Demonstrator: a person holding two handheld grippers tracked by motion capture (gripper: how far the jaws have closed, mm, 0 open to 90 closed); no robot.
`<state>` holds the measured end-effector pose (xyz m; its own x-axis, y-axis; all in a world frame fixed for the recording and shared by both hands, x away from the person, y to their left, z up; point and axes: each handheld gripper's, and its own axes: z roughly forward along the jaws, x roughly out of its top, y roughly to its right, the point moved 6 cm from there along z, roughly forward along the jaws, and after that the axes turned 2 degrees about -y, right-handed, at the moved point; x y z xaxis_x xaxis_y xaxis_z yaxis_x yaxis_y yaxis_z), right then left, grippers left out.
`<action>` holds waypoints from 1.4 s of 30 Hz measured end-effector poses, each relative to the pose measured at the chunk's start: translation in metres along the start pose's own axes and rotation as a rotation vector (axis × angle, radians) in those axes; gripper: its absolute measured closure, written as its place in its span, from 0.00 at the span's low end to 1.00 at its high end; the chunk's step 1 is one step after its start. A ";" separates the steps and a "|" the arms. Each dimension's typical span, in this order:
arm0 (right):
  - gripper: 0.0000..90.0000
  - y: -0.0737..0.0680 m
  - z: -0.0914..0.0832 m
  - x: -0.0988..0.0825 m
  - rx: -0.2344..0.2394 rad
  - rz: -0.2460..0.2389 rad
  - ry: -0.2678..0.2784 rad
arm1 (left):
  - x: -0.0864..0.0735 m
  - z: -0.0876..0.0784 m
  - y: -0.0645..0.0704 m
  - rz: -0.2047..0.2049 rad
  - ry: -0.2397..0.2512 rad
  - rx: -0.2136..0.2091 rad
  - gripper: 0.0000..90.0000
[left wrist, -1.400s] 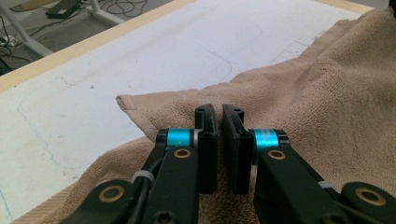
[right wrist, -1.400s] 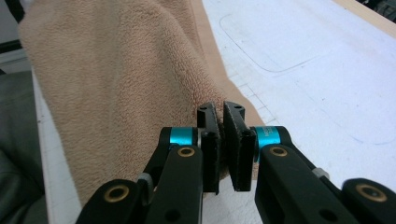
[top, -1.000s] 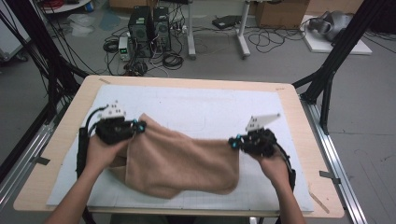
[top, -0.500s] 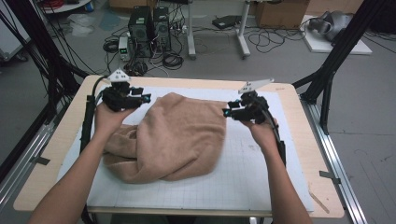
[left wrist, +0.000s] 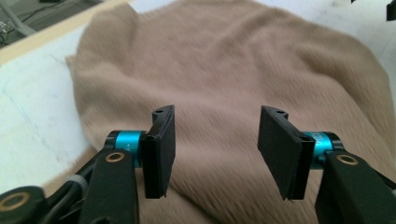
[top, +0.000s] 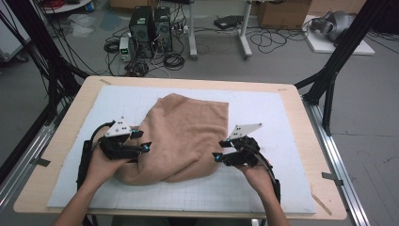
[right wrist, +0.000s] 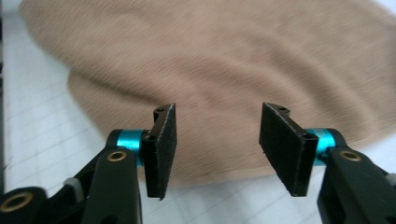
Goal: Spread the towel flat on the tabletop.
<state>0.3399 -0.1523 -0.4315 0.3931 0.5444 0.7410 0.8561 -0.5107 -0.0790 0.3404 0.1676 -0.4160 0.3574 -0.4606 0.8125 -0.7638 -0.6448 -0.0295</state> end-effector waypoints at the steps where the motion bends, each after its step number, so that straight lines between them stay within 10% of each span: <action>1: 0.48 -0.005 0.001 -0.003 0.004 -0.006 0.000 | -0.004 -0.003 0.003 0.001 0.000 -0.005 0.49; 12: 0.45 -0.039 0.037 -0.027 0.032 -0.062 -0.088 | -0.040 0.015 0.017 0.005 -0.111 -0.028 0.61; 21: 0.92 -0.028 0.053 -0.025 0.103 -0.010 -0.067 | -0.032 0.023 0.015 -0.014 -0.103 -0.026 0.91; 34: 0.94 -0.009 -0.023 -0.013 -0.018 -0.054 -0.029 | 0.026 -0.016 0.009 -0.012 0.048 0.016 0.93; 42: 0.94 0.023 -0.049 -0.003 -0.093 -0.037 -0.030 | 0.041 0.004 0.001 -0.017 0.037 0.027 0.93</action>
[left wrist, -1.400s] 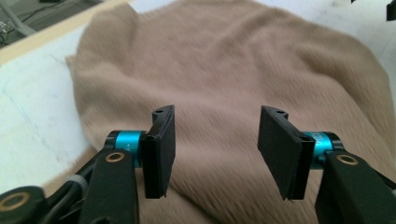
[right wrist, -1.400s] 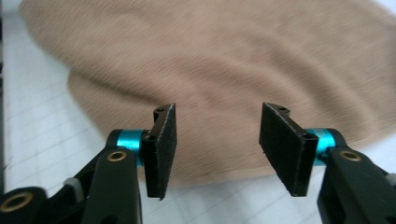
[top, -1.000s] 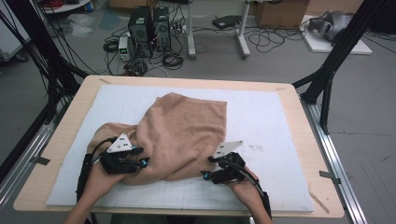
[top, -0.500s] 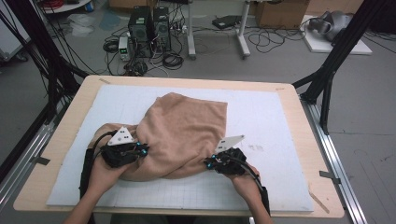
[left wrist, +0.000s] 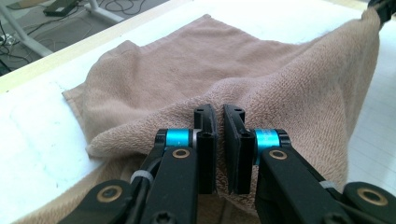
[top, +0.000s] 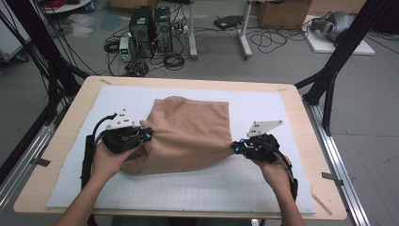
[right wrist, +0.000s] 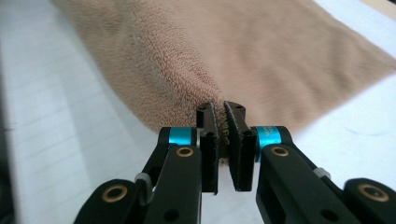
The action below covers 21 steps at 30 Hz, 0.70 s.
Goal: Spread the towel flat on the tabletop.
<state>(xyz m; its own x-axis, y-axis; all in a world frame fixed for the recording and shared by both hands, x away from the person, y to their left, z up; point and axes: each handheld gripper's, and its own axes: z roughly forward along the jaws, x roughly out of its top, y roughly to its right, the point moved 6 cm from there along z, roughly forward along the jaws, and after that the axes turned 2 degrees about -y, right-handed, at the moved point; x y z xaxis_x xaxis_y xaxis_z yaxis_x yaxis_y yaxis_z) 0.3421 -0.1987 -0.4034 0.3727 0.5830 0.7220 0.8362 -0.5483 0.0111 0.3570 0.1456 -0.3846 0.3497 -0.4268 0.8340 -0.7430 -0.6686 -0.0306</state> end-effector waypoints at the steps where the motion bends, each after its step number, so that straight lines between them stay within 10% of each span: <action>1: 0.94 0.004 0.003 0.001 -0.005 0.008 -0.004 | 0.001 0.006 -0.002 0.000 -0.010 0.010 0.93; 8: 0.77 0.022 0.036 0.000 0.001 0.066 -0.059 | -0.009 0.036 -0.024 -0.073 -0.088 0.000 0.82; 21: 0.65 -0.022 0.024 0.011 0.012 -0.023 0.042 | -0.019 -0.017 -0.012 -0.017 -0.003 -0.001 0.62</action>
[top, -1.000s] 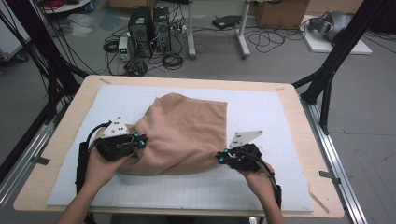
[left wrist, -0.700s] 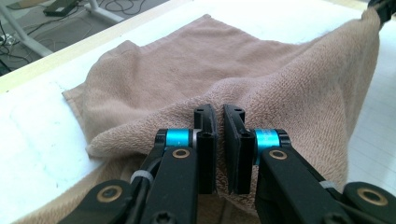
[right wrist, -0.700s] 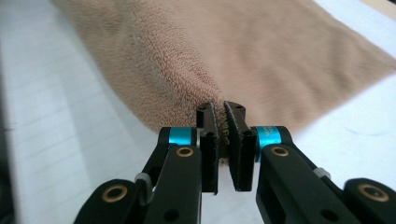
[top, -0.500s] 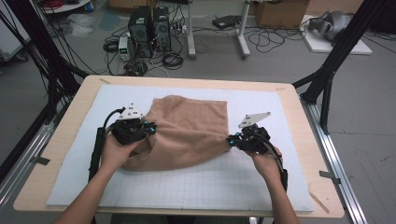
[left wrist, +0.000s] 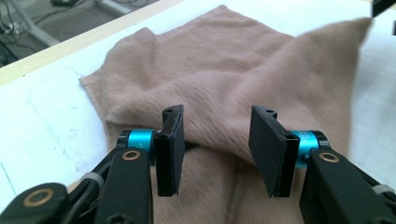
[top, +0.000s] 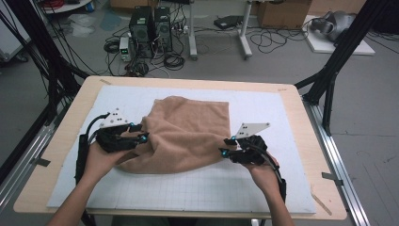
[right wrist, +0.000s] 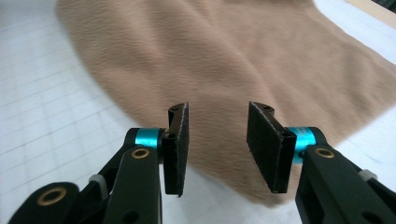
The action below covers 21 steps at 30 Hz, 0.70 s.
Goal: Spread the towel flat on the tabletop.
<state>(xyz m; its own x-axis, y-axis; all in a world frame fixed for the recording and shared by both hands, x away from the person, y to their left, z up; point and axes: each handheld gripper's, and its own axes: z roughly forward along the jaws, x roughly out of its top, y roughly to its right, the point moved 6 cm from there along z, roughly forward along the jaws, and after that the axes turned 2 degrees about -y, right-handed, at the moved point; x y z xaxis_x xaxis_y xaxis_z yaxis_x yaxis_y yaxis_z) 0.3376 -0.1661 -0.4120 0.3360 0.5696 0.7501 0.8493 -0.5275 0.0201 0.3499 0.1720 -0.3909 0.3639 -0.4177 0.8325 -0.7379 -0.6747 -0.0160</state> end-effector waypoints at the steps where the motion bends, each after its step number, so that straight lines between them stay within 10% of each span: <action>1: 0.65 -0.005 0.002 0.000 0.009 -0.007 -0.002 | -0.004 -0.001 0.003 0.004 0.000 -0.009 0.62; 13: 0.52 -0.026 0.070 -0.026 0.088 -0.005 -0.122 | -0.071 0.025 0.033 0.069 -0.176 -0.152 0.57; 21: 0.85 -0.020 0.077 -0.023 0.016 -0.036 -0.145 | -0.072 0.044 0.037 0.095 -0.237 -0.156 0.88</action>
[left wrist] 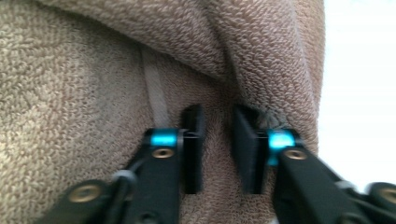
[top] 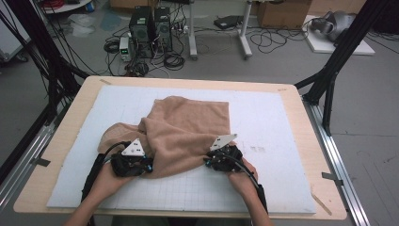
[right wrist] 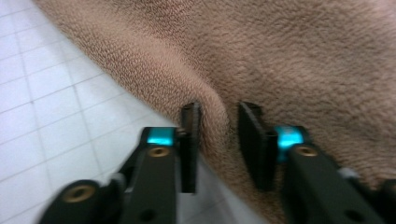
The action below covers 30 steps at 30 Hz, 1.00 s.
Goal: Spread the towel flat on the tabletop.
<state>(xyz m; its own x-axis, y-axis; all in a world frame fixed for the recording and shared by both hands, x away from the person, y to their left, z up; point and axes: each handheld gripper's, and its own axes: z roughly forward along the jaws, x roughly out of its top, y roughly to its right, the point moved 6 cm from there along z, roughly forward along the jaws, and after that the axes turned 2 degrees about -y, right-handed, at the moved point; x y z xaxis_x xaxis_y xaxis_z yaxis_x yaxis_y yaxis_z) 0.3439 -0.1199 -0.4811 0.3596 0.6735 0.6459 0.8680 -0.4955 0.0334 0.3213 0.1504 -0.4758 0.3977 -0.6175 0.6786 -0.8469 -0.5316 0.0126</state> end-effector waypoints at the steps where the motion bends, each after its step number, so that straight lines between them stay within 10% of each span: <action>1: 0.88 0.001 0.000 0.000 0.001 -0.001 -0.001 | 0.001 0.000 0.000 -0.007 0.001 -0.001 0.91; 10: 0.91 -0.001 -0.026 0.006 0.069 -0.016 0.047 | 0.018 -0.031 0.012 0.013 0.121 0.027 0.95; 25: 0.91 0.001 -0.121 0.025 0.003 -0.079 0.158 | 0.067 -0.086 0.040 0.043 0.301 0.006 0.95; 30: 0.91 0.016 -0.123 0.034 -0.032 -0.071 0.141 | 0.083 -0.084 0.021 0.029 0.319 0.087 0.96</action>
<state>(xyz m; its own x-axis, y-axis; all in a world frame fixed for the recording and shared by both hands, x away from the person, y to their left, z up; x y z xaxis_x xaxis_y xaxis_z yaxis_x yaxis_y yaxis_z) 0.3275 -0.1727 -0.3649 0.2441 0.6245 0.7419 0.8773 -0.4682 0.1055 0.3072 0.1368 -0.3578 0.2323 -0.4278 0.8735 -0.8175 -0.5725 -0.0630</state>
